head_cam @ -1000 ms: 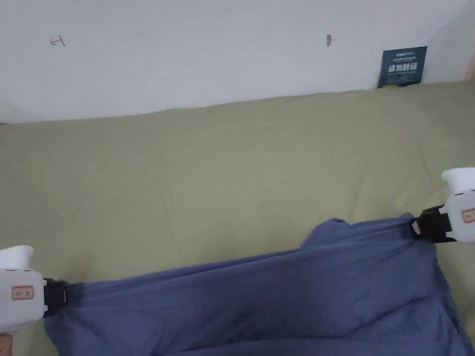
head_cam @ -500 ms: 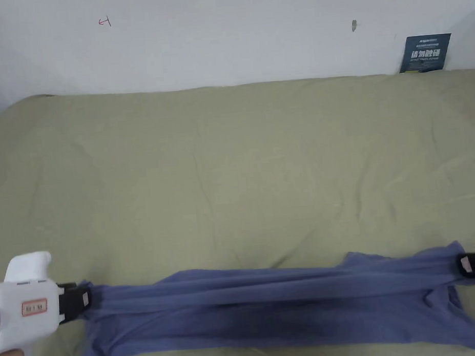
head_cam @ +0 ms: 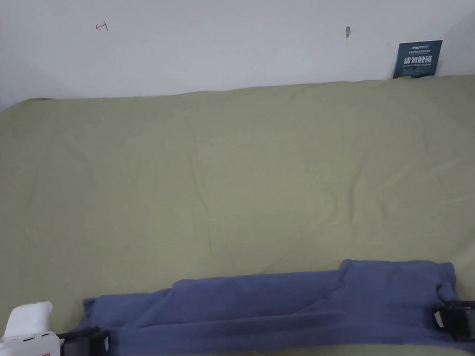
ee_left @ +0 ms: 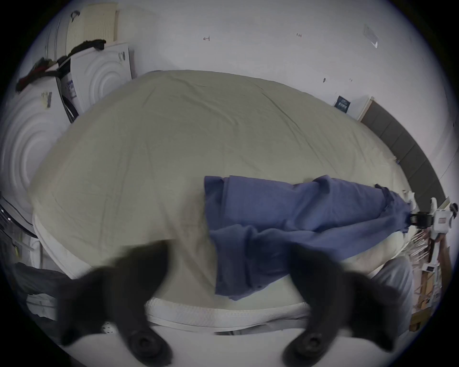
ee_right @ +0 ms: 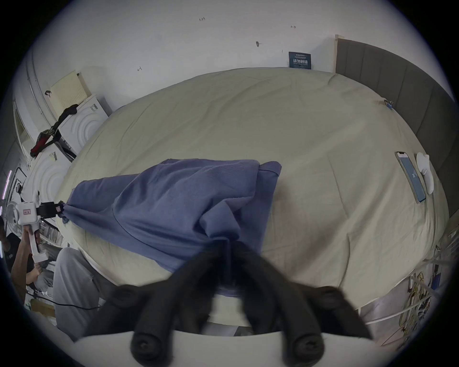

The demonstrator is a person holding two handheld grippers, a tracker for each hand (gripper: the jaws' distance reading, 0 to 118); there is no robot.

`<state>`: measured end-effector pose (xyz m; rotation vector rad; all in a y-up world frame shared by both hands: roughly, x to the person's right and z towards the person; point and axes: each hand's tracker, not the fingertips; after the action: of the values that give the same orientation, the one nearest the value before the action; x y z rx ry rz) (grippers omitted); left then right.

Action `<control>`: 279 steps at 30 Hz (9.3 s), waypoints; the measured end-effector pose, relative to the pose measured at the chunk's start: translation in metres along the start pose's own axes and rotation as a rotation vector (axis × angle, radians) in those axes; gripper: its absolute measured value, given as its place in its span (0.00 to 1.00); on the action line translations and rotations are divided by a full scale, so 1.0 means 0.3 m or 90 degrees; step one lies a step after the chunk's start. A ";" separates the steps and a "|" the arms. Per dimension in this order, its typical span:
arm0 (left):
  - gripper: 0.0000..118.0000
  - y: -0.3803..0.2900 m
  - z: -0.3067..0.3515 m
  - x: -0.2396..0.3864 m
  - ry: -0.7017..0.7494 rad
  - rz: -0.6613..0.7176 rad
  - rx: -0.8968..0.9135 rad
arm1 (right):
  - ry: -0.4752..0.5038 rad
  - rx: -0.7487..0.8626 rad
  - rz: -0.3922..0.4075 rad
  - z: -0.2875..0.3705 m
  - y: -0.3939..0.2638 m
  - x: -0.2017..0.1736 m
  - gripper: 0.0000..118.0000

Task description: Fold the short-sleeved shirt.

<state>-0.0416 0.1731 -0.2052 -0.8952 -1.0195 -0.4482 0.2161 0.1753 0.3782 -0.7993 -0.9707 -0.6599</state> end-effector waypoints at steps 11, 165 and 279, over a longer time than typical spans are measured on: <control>0.57 0.055 0.375 0.286 -0.023 -0.025 0.298 | -0.009 0.322 -0.004 0.293 0.007 -0.268 0.46; 0.99 0.161 -0.326 0.139 -0.477 0.219 -0.172 | 0.062 0.236 0.041 0.110 -0.200 -0.666 0.05; 0.19 0.249 -0.359 0.073 -0.526 0.156 -0.177 | 0.341 0.046 -0.087 -0.281 0.100 -0.596 0.04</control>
<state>0.0788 0.1304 -0.2423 -1.4957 -1.5888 0.0139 0.2029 0.1456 0.1809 -0.4555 -0.5568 -0.8953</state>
